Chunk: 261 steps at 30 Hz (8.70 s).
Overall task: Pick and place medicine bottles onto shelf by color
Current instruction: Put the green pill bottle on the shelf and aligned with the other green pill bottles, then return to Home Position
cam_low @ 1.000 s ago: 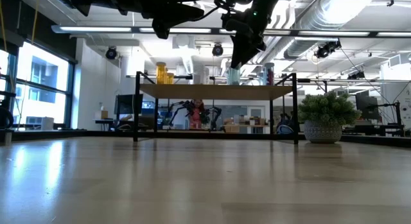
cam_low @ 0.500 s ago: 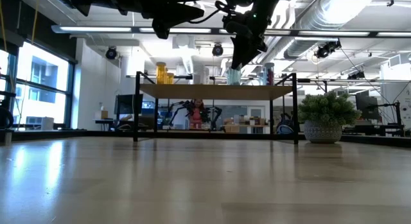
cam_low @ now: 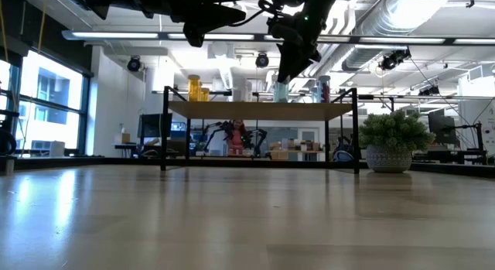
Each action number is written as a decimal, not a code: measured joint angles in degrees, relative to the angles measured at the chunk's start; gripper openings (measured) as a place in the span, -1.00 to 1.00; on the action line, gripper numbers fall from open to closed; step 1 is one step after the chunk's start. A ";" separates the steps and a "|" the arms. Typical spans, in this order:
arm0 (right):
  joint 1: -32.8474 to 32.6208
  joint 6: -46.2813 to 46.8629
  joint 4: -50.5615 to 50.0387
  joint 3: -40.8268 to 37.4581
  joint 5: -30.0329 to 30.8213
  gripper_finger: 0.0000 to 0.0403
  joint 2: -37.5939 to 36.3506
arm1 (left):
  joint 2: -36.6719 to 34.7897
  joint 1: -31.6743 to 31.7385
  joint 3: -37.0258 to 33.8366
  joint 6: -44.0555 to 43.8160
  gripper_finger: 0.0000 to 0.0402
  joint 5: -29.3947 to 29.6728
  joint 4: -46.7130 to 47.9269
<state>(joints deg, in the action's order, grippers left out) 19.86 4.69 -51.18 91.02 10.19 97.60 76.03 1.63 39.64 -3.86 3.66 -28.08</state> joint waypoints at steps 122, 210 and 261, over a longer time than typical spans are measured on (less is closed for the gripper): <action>-30.42 6.48 30.32 -46.22 15.63 0.29 -49.61 | 0.04 -0.20 0.00 -0.47 -0.02 0.18 -0.03; -45.51 1.26 39.97 -84.76 16.29 0.29 -92.94 | -71.87 7.69 -32.65 -3.38 -0.02 -26.50 27.63; -45.44 9.72 35.10 -84.76 17.07 0.29 -92.78 | -75.78 7.72 -38.95 -4.98 -0.02 -13.73 24.00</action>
<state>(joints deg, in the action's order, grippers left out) -25.58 14.41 -16.08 6.26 27.27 4.82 0.25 9.34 0.69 -8.84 -10.07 -4.08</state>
